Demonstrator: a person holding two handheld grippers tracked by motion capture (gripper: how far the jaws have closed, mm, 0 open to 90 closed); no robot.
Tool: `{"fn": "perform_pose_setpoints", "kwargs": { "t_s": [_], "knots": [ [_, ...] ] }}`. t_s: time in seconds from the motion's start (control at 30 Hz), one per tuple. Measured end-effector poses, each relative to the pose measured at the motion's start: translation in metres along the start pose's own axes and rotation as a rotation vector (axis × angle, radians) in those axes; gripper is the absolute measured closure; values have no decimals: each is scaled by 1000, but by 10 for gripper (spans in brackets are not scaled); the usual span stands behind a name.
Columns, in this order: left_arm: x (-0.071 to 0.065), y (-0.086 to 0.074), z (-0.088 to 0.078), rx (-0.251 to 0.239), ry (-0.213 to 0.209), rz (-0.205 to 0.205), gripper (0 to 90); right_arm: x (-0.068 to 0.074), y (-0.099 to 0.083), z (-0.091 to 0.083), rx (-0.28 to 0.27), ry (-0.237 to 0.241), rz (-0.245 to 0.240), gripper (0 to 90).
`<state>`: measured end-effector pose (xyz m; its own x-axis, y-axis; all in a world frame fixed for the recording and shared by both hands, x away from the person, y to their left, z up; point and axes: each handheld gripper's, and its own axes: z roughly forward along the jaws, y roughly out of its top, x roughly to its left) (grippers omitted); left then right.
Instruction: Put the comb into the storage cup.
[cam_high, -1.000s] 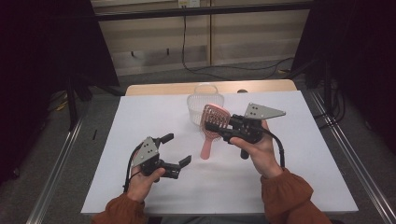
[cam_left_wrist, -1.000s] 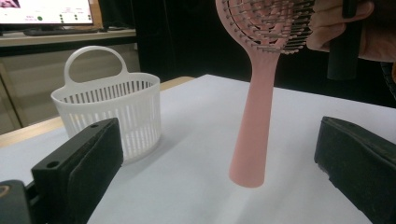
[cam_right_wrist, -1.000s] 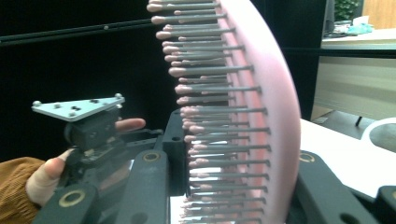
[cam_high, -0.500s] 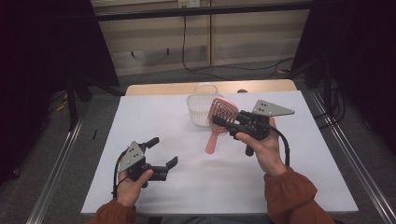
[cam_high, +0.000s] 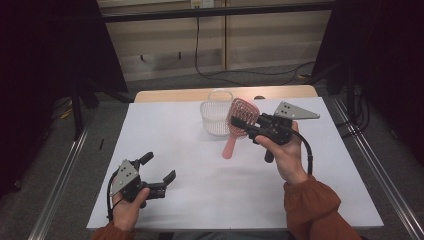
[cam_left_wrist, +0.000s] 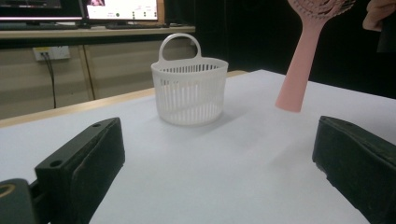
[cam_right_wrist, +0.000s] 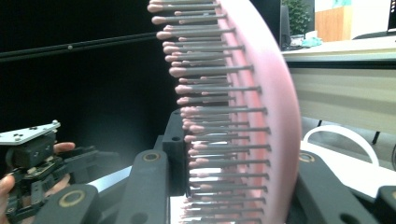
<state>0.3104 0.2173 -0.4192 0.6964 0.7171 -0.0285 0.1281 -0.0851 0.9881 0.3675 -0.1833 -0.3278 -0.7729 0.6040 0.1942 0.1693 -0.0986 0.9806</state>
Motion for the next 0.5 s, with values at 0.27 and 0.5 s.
{"fn": "perform_pose_setpoints", "kwargs": {
  "t_s": [0.27,0.5],
  "knots": [
    [8,-3,-15,-19,54,-29,24,-4,10,1,-2,-27,-9,643],
    [9,-5,-25,-26,74,-18,24,-9,17,2,-18,-39,-12,643]
  ]
}}
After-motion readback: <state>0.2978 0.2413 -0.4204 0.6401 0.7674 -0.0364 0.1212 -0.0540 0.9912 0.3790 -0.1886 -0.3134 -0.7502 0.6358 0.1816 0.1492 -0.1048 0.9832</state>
